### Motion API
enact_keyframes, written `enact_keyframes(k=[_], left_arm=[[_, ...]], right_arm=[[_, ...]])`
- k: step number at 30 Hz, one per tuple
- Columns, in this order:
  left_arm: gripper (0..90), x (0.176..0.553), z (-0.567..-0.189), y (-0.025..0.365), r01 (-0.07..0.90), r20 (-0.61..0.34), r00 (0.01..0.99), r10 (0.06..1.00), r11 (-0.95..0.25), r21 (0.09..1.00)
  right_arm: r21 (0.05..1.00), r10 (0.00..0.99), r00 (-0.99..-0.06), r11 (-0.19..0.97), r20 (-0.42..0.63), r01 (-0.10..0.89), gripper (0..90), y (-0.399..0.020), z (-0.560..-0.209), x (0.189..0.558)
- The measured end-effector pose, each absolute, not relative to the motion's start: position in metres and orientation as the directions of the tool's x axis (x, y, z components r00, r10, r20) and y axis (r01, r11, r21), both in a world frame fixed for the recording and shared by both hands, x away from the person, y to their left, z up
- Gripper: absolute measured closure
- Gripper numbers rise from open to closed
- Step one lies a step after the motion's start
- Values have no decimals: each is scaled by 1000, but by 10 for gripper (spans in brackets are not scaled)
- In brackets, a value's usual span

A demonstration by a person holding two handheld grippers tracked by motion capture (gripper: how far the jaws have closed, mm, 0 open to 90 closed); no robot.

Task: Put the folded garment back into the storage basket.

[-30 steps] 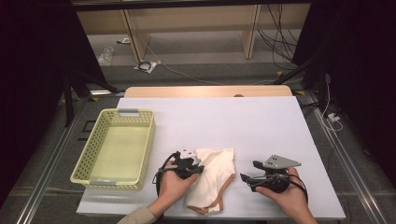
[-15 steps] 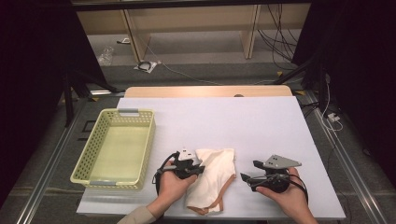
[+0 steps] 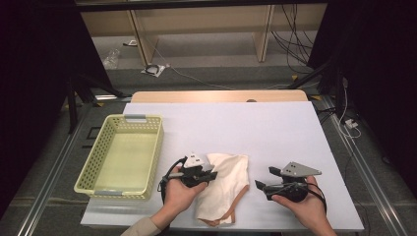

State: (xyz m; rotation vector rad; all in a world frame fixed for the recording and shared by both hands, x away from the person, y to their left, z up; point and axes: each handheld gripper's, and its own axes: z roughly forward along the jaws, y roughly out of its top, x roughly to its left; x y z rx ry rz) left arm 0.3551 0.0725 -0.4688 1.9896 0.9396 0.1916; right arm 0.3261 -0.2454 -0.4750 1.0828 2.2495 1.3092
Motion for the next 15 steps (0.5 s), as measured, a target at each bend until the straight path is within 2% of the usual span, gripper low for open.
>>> enact_keyframes(k=[15], left_arm=[[840,349,-453,74,473,-167,732,660,-316,823]], right_arm=[[860,748,-657,272,93,432,256,-248,-473,327]])
